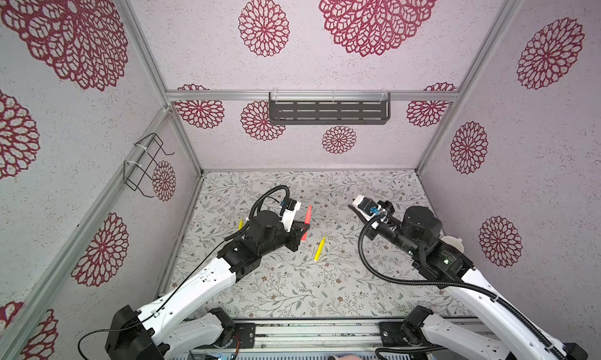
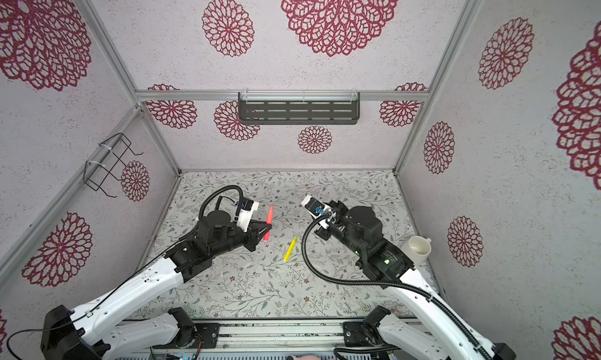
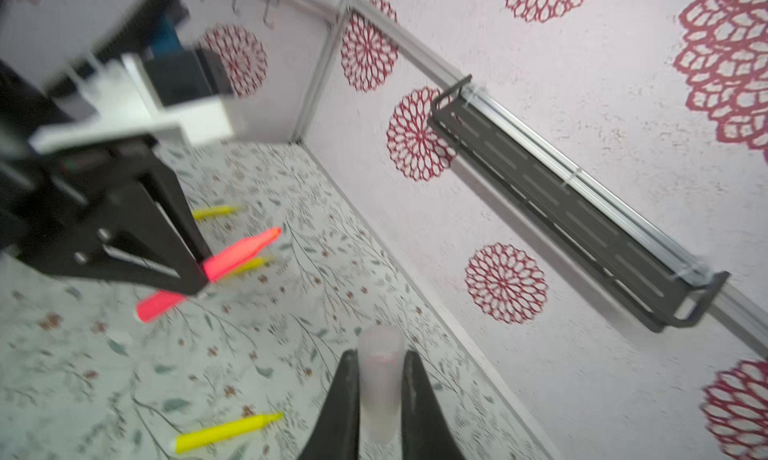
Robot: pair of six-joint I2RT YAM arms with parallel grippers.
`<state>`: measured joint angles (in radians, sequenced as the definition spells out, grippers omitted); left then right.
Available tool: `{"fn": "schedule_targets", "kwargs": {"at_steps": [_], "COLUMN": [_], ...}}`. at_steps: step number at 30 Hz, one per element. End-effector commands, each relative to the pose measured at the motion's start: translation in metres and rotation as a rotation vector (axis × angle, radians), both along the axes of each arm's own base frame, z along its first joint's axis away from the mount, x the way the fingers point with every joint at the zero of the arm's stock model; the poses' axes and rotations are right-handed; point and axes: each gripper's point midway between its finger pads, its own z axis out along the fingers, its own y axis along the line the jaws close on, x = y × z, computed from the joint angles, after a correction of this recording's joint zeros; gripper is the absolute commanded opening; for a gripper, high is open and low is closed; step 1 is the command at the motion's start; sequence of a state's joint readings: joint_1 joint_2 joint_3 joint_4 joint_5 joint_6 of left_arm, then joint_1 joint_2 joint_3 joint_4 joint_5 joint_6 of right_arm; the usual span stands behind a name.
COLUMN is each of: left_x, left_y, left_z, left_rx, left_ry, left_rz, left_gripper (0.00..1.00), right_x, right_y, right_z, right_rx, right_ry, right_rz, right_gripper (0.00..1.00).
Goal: Insert the pens into the pen caps
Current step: 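Bring the held cap toward the pink highlighter tip with the right gripper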
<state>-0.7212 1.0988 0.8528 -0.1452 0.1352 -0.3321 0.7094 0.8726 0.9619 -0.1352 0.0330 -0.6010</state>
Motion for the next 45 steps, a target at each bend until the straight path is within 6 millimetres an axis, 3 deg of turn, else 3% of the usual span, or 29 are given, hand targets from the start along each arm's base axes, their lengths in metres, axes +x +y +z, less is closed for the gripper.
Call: {"fn": "schedule_targets", "kwargs": {"at_steps": [1, 3, 10, 17, 22, 25, 38, 45], "left_x": [-0.002, -0.005, -0.025, -0.064, -0.085, -0.095, -0.118, -0.121], "left_y": [-0.005, -0.008, -0.019, -0.031, -0.031, -0.03, -0.025, -0.03], "left_z": [0.015, 0.014, 0.014, 0.023, 0.036, 0.045, 0.055, 0.059], "left_rx": [-0.011, -0.016, -0.052, -0.14, -0.241, -0.299, -0.395, -0.448], "left_ry": [-0.031, -0.02, 0.018, 0.103, 0.119, 0.119, 0.177, 0.226], "left_rz": [-0.041, -0.062, -0.179, -0.379, -0.455, -0.492, -0.606, -0.664], "left_gripper": [0.0, 0.0, 0.0, 0.0, 0.0, 0.0, 0.0, 0.0], "right_x": [0.009, 0.005, -0.014, -0.039, -0.045, -0.047, -0.054, -0.04], "right_y": [-0.02, -0.018, -0.002, 0.018, 0.022, 0.027, 0.036, 0.032], "right_z": [-0.002, -0.007, 0.002, 0.003, 0.024, 0.026, 0.01, -0.009], "right_rx": [-0.301, -0.341, -0.294, -0.228, -0.099, -0.07, -0.155, -0.323], "right_ry": [-0.297, -0.38, -0.466, -0.316, -0.24, -0.221, -0.338, -0.437], "right_rz": [-0.108, -0.092, 0.033, 0.27, 0.349, 0.401, 0.504, 0.436], "right_gripper": [0.0, 0.0, 0.0, 0.0, 0.0, 0.0, 0.0, 0.0]}}
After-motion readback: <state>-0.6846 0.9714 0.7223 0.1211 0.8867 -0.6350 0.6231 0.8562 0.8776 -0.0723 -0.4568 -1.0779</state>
